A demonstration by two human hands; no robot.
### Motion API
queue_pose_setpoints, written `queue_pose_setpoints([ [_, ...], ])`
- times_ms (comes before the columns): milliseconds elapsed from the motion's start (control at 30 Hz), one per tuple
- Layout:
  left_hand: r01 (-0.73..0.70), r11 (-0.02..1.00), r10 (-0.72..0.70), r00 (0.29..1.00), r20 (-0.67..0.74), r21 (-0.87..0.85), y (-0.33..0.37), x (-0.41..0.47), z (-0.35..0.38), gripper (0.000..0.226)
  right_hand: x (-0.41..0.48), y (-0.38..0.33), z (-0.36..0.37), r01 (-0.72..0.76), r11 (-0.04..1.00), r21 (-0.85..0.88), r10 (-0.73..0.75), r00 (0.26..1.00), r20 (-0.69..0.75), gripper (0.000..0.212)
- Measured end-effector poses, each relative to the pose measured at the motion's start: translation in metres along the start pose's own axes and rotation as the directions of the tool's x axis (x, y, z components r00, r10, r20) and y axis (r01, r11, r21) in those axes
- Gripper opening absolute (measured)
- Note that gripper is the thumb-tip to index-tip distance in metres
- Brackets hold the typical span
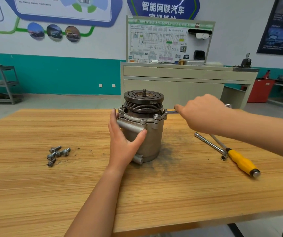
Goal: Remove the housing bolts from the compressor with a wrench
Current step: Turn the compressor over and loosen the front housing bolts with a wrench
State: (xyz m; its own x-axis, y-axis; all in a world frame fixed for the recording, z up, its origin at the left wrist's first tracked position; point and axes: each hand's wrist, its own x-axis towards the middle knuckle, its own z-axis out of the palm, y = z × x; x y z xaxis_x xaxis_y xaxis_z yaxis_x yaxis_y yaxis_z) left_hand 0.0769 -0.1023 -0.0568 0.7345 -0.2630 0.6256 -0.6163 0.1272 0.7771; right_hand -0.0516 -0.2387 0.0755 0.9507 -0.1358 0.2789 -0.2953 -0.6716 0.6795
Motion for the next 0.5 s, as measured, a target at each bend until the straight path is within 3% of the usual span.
queue_pose_setpoints([
  [133,0.010,1.000,-0.010,1.000,-0.005,-0.013,0.000,-0.001,0.001,0.092,0.025,-0.009,0.017,-0.054,0.994,0.094,0.060,0.996,-0.066,0.019],
  [333,0.018,1.000,-0.018,1.000,-0.001,-0.006,0.001,-0.001,0.000,0.093,0.038,-0.018,0.043,-0.051,0.959,0.280,0.117,0.967,-0.225,0.027],
  [433,0.004,1.000,-0.004,1.000,0.003,-0.010,0.001,-0.002,0.000,0.093,0.022,-0.012,0.041,-0.177,0.798,0.576,0.372,0.897,-0.240,0.022],
  [500,-0.005,1.000,0.005,1.000,0.005,-0.011,0.001,-0.002,-0.001,0.093,0.002,-0.013,0.033,-0.169,0.658,0.734,0.457,0.864,-0.211,0.022],
])
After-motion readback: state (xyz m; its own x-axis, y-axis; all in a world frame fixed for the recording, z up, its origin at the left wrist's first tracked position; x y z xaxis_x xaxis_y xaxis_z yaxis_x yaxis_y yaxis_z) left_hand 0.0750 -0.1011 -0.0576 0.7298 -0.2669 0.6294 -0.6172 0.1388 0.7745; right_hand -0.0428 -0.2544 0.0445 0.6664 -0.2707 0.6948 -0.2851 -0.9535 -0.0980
